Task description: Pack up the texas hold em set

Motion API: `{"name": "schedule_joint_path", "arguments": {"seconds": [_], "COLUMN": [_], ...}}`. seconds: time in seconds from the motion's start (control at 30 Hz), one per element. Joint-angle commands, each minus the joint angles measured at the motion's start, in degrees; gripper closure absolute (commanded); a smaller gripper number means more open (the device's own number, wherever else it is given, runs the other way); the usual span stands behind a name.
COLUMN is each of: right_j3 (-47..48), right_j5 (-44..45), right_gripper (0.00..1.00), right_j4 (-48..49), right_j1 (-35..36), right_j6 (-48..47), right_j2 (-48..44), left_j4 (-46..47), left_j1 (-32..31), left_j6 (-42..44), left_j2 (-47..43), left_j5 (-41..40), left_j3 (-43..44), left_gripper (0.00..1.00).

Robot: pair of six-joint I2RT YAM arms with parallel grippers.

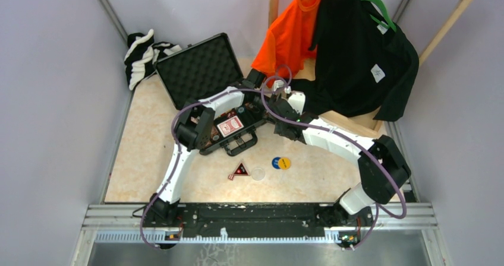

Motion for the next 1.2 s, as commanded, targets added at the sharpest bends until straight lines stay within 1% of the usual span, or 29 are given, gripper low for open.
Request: {"name": "schedule_joint_path", "arguments": {"seconds": [0.0, 0.07, 0.2, 0.33, 0.5, 0.57, 0.63, 0.77, 0.93, 0.97, 1.0, 1.03, 1.07, 1.13, 1.17], "right_j3": [3.9, 4.0, 4.1, 4.1, 4.1, 4.1, 4.0, 3.9, 3.9, 3.6, 3.4, 2.7, 1.9, -0.8, -2.3], "right_j5": [1.3, 1.2, 0.8, 0.4, 0.3, -0.1, -0.5, -0.9, -1.7, -2.2, -2.8, -3.5, -4.3, -6.7, -7.9], "right_gripper": [0.63, 0.63, 0.63, 0.63, 0.63, 0.63, 0.63, 0.63, 0.61, 0.53, 0.42, 0.34, 0.28, 0.22, 0.21], "right_j4": [3.2, 3.3, 3.4, 3.6, 3.7, 3.8, 3.9, 4.1, 4.4, 4.5, 4.7, 5.0, 5.3, 7.2, 8.4], "right_j1": [0.5, 0.5, 0.5, 0.5, 0.5, 0.5, 0.5, 0.5, 0.5, 0.5, 0.5, 0.5, 0.5, 0.6, 0.6], "right_j6": [-0.6, -0.8, -0.8, -0.9, -1.0, -1.0, -1.0, -1.3, -1.7, -2.1, -2.6, -3.1, -3.6, -4.8, -5.1], "right_j2": [-0.1, -0.2, -0.2, -0.5, -0.5, -0.5, -0.5, -0.5, -0.6, -0.8, -1.1, -1.6, -2.4, -4.9, -6.4], "left_j4": [-2.2, -2.3, -2.4, -2.3, -2.2, -2.2, -2.2, -2.6, -2.5, -2.5, -2.5, -2.4, -2.0, -0.2, 1.8], "left_j1": [-0.5, -0.6, -0.7, -0.9, -0.9, -0.9, -1.0, -1.0, -0.8, -0.8, -0.7, -0.5, -0.2, 0.6, 1.1], "left_j6": [2.2, 2.3, 2.5, 2.4, 2.4, 2.5, 2.5, 2.7, 3.1, 3.3, 3.6, 3.7, 3.8, 3.5, 2.6], "left_j2": [0.9, 0.8, 0.9, 0.9, 1.1, 1.1, 1.1, 1.2, 1.0, 0.9, 0.8, 0.6, 0.2, -1.1, -2.2], "left_j5": [2.1, 2.2, 2.2, 2.3, 2.5, 2.5, 2.7, 1.9, 2.5, 2.5, 2.4, 2.3, 2.4, 2.4, 2.1], "left_j3": [1.7, 1.7, 1.7, 1.8, 2.0, 1.9, 1.9, 2.2, 2.4, 2.4, 2.4, 2.4, 2.1, 0.6, -0.9], "left_gripper": [0.47, 0.49, 0.56, 0.59, 0.69, 0.78, 0.84, 1.0, 1.0, 1.0, 1.0, 1.0, 1.0, 1.0, 1.0]}}
